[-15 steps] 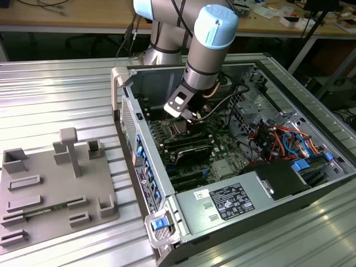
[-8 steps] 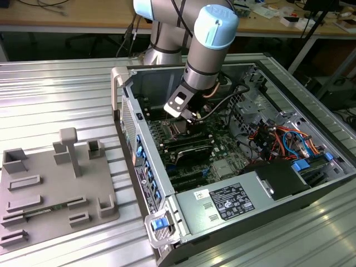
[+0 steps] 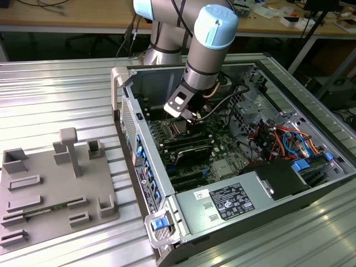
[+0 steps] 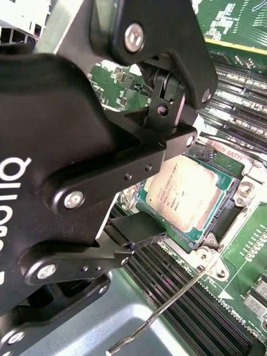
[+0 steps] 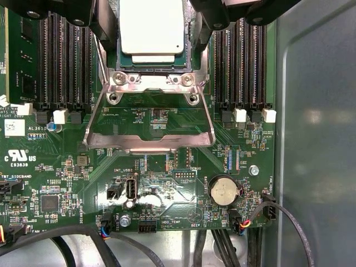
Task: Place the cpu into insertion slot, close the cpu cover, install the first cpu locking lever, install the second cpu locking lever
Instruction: 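Place the cpu into insertion slot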
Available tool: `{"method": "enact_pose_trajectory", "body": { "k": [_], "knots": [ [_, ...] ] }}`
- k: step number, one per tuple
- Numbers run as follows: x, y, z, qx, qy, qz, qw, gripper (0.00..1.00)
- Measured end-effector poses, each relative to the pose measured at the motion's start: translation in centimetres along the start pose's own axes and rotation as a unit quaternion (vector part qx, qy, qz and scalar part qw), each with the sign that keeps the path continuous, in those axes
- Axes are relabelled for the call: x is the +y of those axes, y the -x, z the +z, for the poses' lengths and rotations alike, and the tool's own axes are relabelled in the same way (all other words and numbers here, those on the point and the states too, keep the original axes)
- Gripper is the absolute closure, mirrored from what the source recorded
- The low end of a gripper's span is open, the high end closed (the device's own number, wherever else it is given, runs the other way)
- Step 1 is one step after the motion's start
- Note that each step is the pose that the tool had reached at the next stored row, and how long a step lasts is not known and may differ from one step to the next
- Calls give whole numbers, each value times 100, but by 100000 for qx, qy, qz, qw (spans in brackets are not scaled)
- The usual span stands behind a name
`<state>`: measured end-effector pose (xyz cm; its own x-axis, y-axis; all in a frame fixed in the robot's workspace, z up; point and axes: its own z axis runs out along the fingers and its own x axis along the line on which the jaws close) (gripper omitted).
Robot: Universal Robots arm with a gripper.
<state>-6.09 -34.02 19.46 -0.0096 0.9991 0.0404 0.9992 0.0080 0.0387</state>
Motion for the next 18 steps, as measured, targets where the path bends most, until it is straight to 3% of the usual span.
{"method": "enact_pose_trajectory", "body": {
  "k": [9, 18],
  "knots": [
    [0, 0, -4, -3, -2, -9, 100000, 34],
    [13, -3, -80, 2, -55, -6, 100000, 34]
  ]
}}
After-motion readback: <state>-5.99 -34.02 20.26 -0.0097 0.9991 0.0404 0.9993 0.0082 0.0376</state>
